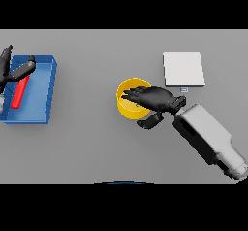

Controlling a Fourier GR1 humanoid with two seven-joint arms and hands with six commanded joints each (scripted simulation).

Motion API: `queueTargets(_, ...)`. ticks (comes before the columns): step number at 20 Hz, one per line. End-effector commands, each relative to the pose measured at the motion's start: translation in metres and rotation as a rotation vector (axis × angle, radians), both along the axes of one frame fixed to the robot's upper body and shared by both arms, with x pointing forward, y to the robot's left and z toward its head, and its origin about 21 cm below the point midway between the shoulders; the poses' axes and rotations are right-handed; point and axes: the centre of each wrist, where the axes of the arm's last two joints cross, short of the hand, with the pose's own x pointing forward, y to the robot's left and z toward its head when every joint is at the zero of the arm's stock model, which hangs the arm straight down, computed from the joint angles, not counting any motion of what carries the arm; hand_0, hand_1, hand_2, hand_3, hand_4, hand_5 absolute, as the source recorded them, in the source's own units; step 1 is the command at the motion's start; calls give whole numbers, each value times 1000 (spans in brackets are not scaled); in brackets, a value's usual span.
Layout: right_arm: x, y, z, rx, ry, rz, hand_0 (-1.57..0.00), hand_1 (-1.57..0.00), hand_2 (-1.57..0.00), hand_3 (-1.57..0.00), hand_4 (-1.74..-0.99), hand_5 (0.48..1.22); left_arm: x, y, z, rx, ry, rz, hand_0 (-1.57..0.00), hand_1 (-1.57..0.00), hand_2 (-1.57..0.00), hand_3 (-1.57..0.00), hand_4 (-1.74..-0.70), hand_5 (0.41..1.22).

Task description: Pick up the red beaker and tilt it to pour out 1 green nut into yellow bowl. Pick up the yellow bowl and place it on the metallic measuring scale.

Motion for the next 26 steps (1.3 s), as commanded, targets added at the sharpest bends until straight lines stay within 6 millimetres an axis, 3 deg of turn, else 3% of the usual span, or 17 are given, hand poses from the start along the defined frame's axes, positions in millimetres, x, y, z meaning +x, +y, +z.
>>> queueTargets(1, 2, 1, 3, -11, 0, 4, 1, 1, 1, 1, -1300, 671, 0, -1, -1, 4, -4, -1, 1, 1, 1, 1, -799, 737)
queueTargets(6, 6, 5, 1, -81, 12, 28, 1, 1, 1, 1, -1304, 713, 0, 4, 1, 8, -5, -5, 1, 1, 1, 1, -793, 731)
queueTargets(9, 5, 15, 0, -106, 6, 22, -16, -40, -68, -94, -1339, 784, 1, 1, 2, 13, -12, -15, 1, 1, 1, 1, -792, 725)
queueTargets(11, 4, 16, -1, -122, -2, 40, -258, -236, -233, -249, -1387, 900, -1, 0, 4, 9, -14, -10, 1, 1, 1, 1, -793, 722)
queueTargets(13, 2, 11, -2, -134, 16, 42, -721, -664, -624, -472, -1488, 1016, -3, 3, 5, 1, -14, -5, 1, 1, 1, 1, -795, 725)
queueTargets(16, 4, 10, 3, -154, 66, 55, -1136, -1107, -1086, -867, -1604, 1116, -2, 1, 7, -1, -14, -2, 1, 1, 1, 1, -799, 728)
queueTargets(18, 5, 11, 2, -152, 69, 48, -1292, -1274, -1261, -1019, -1649, 1154, -2, 0, 5, 5, -17, 1, 1, 1, 1, 1, -799, 727)
queueTargets(20, 4, 11, 4, -161, 67, 43, -1393, -1381, -1314, -1142, -1682, 1178, -2, -2, 6, 3, -19, -11, 1, 1, 1, 1, -802, 725)
queueTargets(23, 2, 10, 7, -152, 65, 31, -1480, -1474, -1424, -1176, -1711, 1199, -7, 3, 3, -4, -15, -7, 1, 1, 1, 1, -806, 724)
queueTargets(26, 4, 2, 22, -135, 52, 34, -1524, -1521, -1470, -1192, -1726, 1210, -8, 5, 4, 11, -19, -9, 1, 1, 1, 1, -802, 724)
